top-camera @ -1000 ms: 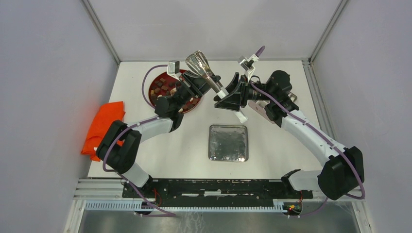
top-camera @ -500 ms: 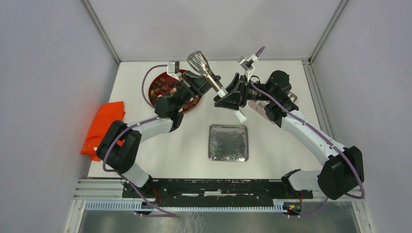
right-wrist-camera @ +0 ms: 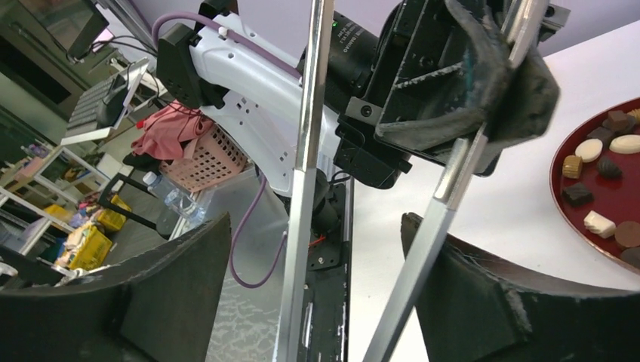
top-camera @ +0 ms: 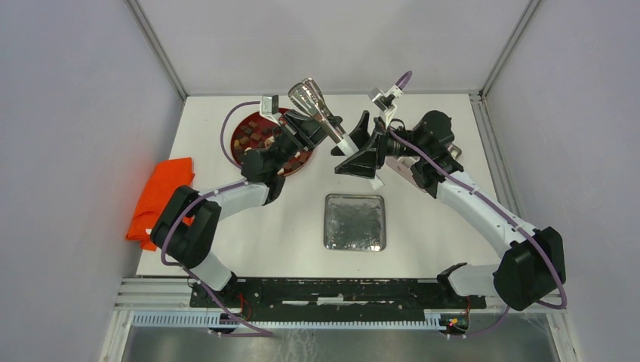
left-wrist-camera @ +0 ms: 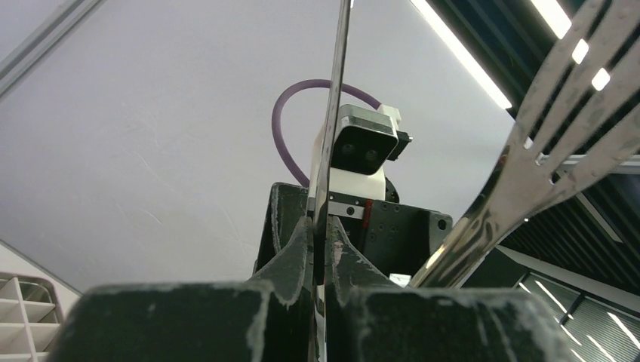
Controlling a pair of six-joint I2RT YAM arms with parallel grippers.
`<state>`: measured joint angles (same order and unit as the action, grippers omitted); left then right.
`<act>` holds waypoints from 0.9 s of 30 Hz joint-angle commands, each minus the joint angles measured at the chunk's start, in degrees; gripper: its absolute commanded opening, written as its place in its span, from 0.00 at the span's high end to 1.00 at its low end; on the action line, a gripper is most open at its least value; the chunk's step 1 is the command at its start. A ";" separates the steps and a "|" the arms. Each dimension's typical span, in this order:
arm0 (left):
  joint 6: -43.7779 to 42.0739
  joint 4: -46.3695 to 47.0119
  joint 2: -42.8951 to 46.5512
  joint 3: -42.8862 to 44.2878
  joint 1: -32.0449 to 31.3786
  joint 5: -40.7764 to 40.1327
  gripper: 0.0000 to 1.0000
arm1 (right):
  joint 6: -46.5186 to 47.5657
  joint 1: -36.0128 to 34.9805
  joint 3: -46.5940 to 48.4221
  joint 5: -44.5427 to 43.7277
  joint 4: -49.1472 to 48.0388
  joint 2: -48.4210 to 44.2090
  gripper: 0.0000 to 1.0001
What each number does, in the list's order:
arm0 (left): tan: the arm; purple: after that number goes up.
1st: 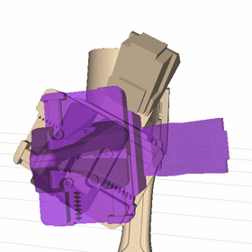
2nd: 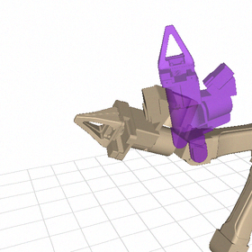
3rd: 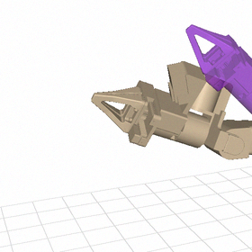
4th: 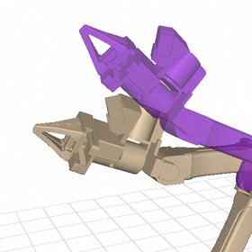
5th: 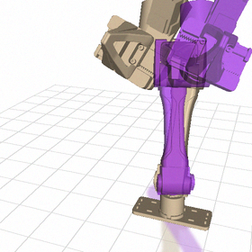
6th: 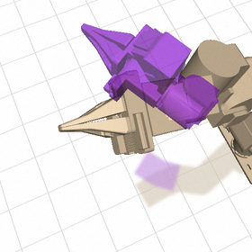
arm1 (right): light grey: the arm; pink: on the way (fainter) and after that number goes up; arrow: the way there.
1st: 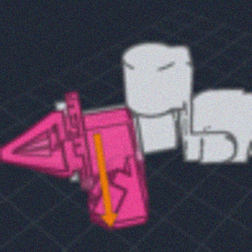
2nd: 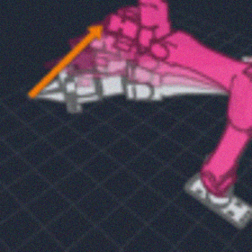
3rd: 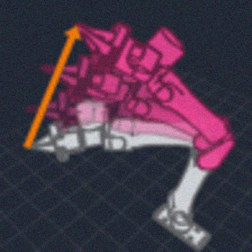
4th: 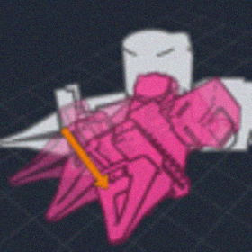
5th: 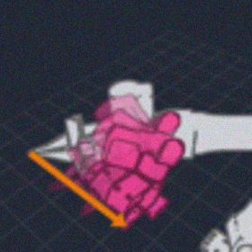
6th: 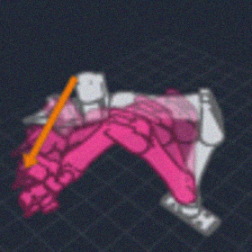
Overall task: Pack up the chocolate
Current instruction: Pick up the clamp from the center of the board.
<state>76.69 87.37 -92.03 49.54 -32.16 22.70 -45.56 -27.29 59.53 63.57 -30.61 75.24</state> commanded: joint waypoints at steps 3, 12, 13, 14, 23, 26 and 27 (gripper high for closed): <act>0.40 12.03 -0.13 0.47 -0.16 -2.22 0.98 | -0.28 -0.75 -0.40 1.36 -3.24 -0.21 0.02; 0.25 12.03 -0.44 0.56 -0.46 -2.57 0.98 | 0.95 -0.75 0.46 0.80 -1.06 0.73 0.04; 0.22 11.99 -0.44 0.48 -0.56 -2.57 0.98 | 1.78 -0.75 0.75 0.76 -0.06 0.65 0.07; 0.23 11.91 -0.48 0.43 -0.54 -2.64 0.98 | 2.40 -0.74 1.06 0.68 0.68 0.62 0.09; 0.15 11.59 -0.61 0.65 -0.66 -2.75 0.98 | 3.40 -0.70 1.44 0.24 2.04 0.29 0.50; 0.13 11.59 -0.45 0.44 -0.65 -2.75 0.98 | 3.44 -0.68 1.44 0.26 2.02 0.22 0.52; 0.13 11.59 -0.45 0.35 -0.58 -2.75 0.98 | 3.40 -0.74 1.52 0.28 2.02 0.17 0.53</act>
<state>76.66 87.55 -92.38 49.43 -32.77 22.63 -43.29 -27.20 59.35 62.15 -25.96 75.85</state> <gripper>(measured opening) 0.051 0.499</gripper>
